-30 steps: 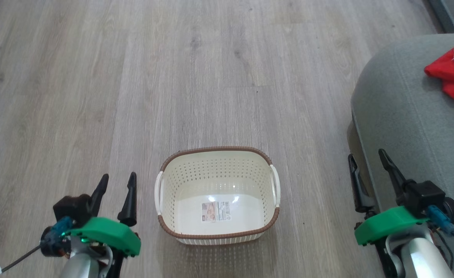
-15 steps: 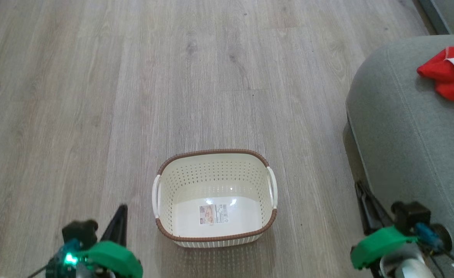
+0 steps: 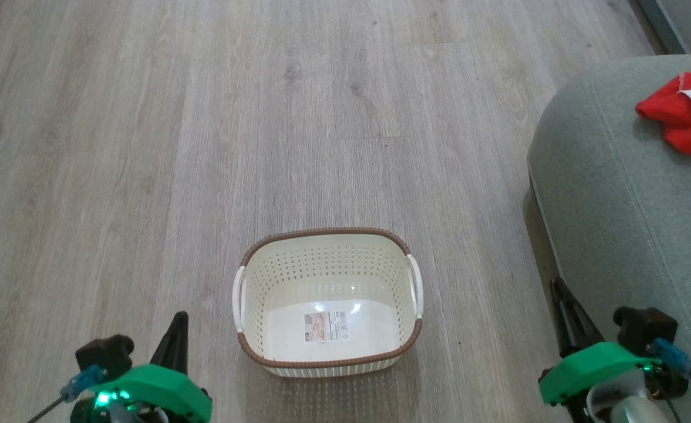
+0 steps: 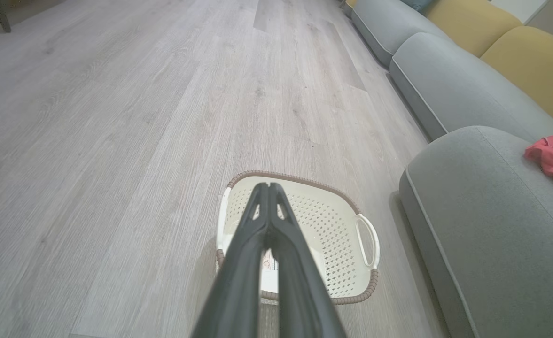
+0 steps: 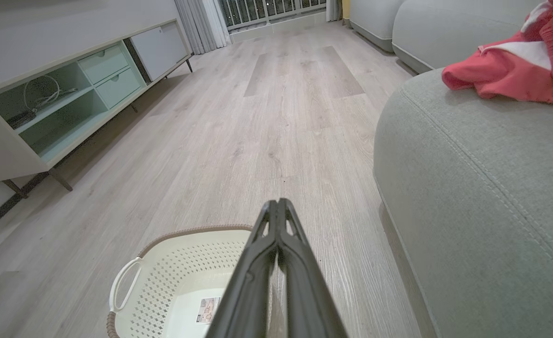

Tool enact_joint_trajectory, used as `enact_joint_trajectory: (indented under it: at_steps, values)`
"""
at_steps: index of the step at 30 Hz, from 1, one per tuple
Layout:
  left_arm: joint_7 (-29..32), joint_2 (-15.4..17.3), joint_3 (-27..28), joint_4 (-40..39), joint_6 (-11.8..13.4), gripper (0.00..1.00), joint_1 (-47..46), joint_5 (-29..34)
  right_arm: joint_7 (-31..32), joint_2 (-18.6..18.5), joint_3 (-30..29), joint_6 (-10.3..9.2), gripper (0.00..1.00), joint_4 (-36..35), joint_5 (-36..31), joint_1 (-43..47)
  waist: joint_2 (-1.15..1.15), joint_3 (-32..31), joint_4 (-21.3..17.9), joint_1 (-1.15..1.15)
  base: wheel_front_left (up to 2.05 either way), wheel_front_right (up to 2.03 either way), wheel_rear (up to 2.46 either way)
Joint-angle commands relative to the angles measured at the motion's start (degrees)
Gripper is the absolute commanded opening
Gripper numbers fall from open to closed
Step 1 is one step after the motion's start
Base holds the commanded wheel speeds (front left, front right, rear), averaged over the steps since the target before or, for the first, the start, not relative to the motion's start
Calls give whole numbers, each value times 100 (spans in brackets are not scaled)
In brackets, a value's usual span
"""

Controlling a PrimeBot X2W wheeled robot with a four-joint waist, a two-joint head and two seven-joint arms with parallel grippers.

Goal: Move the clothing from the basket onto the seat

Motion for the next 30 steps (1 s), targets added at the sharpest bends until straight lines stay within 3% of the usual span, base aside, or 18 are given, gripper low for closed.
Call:
enact_joint_trajectory:
  at_steps: [1,30]
  values:
    - [49,12,83,-237,-14,0,-268,-198,59,-10,-47,0,0,-206,225,-262,0,-1,3,0,0,0,0]
    - [505,7,282,-506,-39,0,-291,-1913,532,22,-205,-1,0,-302,2153,-337,0,-21,37,0,0,0,0]
